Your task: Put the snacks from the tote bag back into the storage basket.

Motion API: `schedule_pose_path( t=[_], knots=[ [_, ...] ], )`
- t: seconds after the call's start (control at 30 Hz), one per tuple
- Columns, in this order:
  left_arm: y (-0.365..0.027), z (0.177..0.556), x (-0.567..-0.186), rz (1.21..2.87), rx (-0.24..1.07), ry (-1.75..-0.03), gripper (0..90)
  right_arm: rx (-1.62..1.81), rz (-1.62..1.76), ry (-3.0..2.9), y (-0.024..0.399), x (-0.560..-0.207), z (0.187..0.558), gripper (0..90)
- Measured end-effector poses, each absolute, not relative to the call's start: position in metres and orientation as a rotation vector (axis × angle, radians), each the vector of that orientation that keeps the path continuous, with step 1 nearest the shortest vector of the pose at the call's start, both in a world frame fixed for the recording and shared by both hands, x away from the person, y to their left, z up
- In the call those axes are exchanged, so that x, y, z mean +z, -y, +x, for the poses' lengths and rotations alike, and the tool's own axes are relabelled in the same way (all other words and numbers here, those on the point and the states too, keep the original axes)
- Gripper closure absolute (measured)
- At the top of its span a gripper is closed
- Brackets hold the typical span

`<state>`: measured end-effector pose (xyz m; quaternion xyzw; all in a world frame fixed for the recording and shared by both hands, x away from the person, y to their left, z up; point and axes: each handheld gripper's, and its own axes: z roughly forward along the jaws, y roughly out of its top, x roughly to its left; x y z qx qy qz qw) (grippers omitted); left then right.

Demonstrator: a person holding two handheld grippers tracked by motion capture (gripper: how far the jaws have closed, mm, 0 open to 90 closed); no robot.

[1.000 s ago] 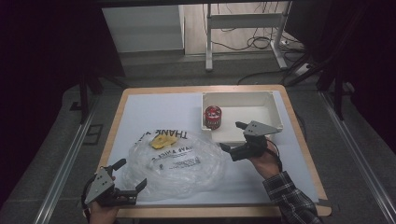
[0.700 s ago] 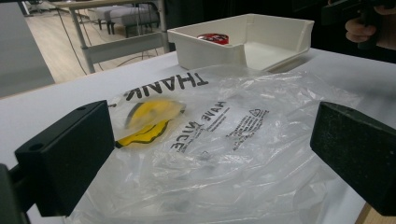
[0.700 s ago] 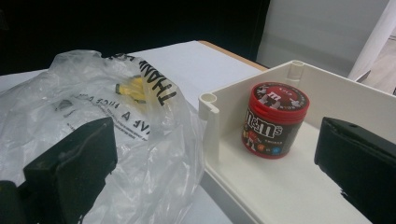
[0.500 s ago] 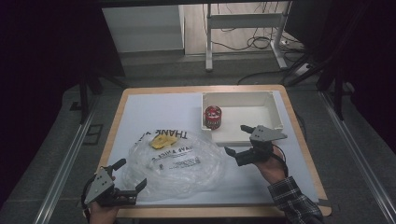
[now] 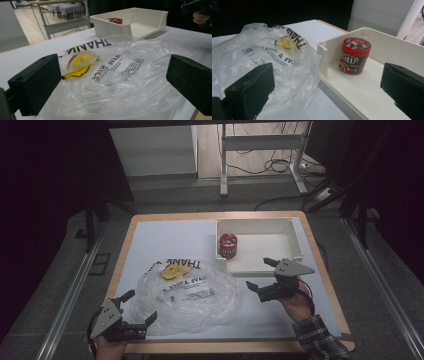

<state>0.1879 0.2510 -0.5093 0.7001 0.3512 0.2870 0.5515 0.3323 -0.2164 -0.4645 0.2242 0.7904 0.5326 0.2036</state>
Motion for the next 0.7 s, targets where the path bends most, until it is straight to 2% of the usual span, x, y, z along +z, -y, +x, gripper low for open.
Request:
schedule_pose_path(
  t=[0.7],
  knots=[
    [-0.251,0.188,-0.509,1.658,0.678,-0.83,0.0,1.458,0.681,-2.184,0.241,-0.466,0.317,0.0]
  ],
)
